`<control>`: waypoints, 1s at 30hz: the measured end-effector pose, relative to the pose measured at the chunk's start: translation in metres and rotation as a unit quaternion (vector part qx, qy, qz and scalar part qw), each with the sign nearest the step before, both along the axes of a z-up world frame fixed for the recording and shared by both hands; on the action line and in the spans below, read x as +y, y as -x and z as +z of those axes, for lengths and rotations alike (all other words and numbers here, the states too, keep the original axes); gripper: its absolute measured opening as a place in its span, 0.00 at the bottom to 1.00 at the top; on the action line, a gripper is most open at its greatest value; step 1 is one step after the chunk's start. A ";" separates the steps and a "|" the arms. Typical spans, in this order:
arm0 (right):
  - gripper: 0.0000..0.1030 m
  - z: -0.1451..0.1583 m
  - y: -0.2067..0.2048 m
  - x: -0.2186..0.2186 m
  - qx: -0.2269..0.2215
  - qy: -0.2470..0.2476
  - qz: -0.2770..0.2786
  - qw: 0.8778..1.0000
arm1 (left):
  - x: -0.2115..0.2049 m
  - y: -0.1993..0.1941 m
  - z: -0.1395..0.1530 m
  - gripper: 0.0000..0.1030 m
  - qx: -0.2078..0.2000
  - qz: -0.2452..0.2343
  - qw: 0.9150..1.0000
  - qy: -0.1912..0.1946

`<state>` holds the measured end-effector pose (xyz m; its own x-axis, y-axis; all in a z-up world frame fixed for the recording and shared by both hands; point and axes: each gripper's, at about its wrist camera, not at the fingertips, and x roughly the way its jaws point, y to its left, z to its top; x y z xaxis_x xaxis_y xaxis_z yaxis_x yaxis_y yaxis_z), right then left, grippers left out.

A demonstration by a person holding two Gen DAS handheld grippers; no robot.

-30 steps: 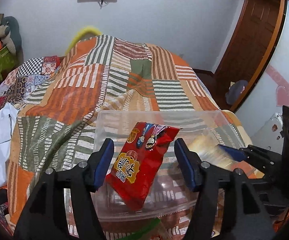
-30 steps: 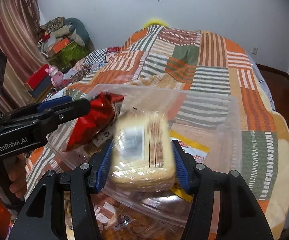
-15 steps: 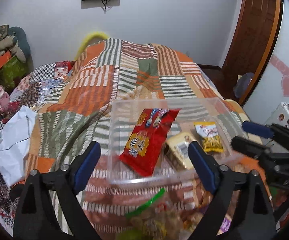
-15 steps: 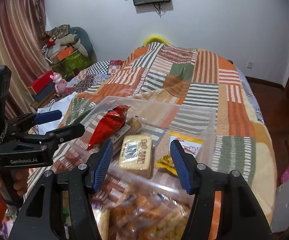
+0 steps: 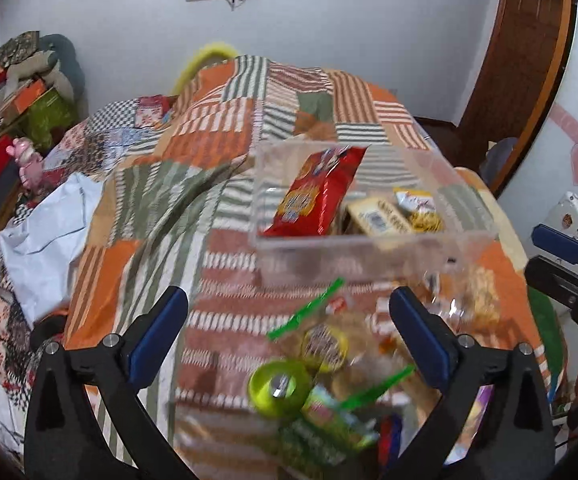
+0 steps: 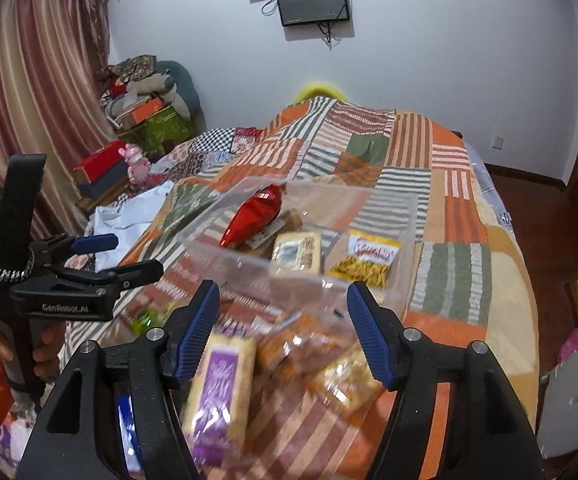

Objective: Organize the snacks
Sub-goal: 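Return both tools to the snacks and grasp blue-and-white bag with right tool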

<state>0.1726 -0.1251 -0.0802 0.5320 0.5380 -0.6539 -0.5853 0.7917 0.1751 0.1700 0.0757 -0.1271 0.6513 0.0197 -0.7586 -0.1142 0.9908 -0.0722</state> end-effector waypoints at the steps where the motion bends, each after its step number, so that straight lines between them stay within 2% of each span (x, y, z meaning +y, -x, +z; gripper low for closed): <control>1: 0.61 -0.002 0.005 0.000 -0.001 0.003 0.002 1.000 | 0.001 0.006 -0.001 0.99 -0.001 0.002 1.000 -0.002; 15: 0.62 -0.020 0.071 0.028 0.038 -0.011 0.078 0.996 | 0.013 0.098 0.000 0.98 -0.035 -0.009 0.999 0.021; 19: 0.62 -0.027 0.082 0.045 0.045 -0.004 0.095 0.994 | 0.018 0.115 -0.004 0.87 -0.035 -0.003 0.999 0.013; 23: 0.62 -0.043 0.082 0.056 0.065 0.008 0.109 0.992 | 0.021 0.128 -0.017 0.74 -0.015 -0.014 0.999 0.043; 28: 0.62 -0.059 0.079 0.058 0.101 0.009 0.108 0.989 | 0.020 0.134 -0.034 0.69 0.007 -0.016 0.998 0.056; 30: 0.62 -0.062 0.080 0.060 0.109 0.010 0.110 0.988 | 0.018 0.134 -0.040 0.63 0.016 -0.020 0.997 0.067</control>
